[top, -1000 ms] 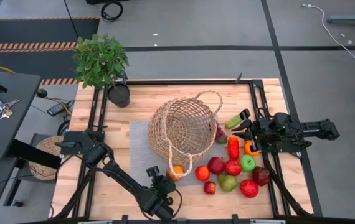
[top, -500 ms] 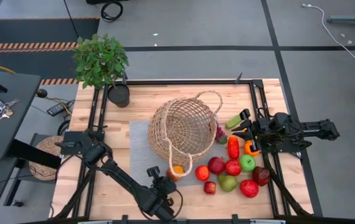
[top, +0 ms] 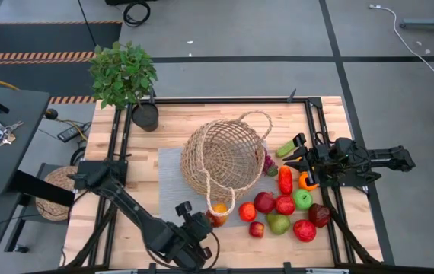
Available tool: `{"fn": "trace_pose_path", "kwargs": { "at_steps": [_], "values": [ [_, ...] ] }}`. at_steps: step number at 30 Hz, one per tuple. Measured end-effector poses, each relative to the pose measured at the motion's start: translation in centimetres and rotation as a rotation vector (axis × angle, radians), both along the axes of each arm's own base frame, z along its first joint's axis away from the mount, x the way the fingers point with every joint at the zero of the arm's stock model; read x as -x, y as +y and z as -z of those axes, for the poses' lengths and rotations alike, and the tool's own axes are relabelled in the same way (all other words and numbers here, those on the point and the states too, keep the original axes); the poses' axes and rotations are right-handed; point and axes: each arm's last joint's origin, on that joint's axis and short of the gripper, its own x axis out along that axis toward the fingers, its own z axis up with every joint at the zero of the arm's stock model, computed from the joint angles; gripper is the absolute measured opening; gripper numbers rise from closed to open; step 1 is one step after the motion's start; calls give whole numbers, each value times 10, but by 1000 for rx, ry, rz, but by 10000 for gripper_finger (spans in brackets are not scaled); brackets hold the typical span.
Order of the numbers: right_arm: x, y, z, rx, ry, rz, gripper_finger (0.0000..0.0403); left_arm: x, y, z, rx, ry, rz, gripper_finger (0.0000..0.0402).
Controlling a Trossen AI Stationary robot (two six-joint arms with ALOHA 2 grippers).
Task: Build produce basket
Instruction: Put the red apple into the brown basket
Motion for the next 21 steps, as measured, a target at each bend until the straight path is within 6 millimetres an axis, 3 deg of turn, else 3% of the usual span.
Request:
{"fn": "trace_pose_path", "kwargs": {
  "at_steps": [11, 21],
  "values": [
    [0, 0, 0, 0, 0, 0, 62, 0, -21, -75, 308, -212, 220, 14],
    [0, 0, 0, 0, 0, 0, 62, -1, -12, -132, 233, -410, 285, 14]
  ]
}}
